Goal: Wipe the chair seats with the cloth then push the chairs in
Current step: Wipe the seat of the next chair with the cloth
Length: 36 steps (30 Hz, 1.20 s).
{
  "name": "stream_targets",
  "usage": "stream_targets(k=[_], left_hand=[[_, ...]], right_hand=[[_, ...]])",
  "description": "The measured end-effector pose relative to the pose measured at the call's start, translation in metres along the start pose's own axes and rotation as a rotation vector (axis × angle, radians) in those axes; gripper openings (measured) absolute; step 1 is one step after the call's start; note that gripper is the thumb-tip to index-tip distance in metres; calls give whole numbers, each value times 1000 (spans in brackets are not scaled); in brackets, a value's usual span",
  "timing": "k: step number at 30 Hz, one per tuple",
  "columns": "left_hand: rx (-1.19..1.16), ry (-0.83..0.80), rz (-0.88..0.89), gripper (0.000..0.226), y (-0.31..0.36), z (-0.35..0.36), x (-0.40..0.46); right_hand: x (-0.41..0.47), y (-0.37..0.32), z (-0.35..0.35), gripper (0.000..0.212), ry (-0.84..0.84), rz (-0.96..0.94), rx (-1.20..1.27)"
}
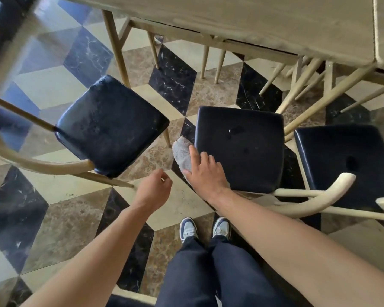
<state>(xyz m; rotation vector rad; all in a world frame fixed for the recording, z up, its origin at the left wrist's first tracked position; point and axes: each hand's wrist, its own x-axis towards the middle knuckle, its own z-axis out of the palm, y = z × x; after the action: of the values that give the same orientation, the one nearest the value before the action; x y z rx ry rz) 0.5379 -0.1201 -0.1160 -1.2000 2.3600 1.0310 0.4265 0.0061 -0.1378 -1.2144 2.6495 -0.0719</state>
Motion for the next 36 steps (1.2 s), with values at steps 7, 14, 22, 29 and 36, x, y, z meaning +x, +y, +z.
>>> stream_targets(k=[7,14,22,29,36], left_hand=[[-24,67,68,14,21,8,-6],[82,36,200,18,58,13,-14],[60,4,79,25,86,41,-25],[59,31,-69,14,102,43,-21],[97,66,-93,17,104,50,-21]], right_hand=[[-47,23,3,73,20,-55,-149],[-103,62,14,58,115,-148,-208],[-134,106,4,53,104,-99,-133],[-117,56,-14,40,46,94,-27],[-114,84,-14,39,64,-25,-39]])
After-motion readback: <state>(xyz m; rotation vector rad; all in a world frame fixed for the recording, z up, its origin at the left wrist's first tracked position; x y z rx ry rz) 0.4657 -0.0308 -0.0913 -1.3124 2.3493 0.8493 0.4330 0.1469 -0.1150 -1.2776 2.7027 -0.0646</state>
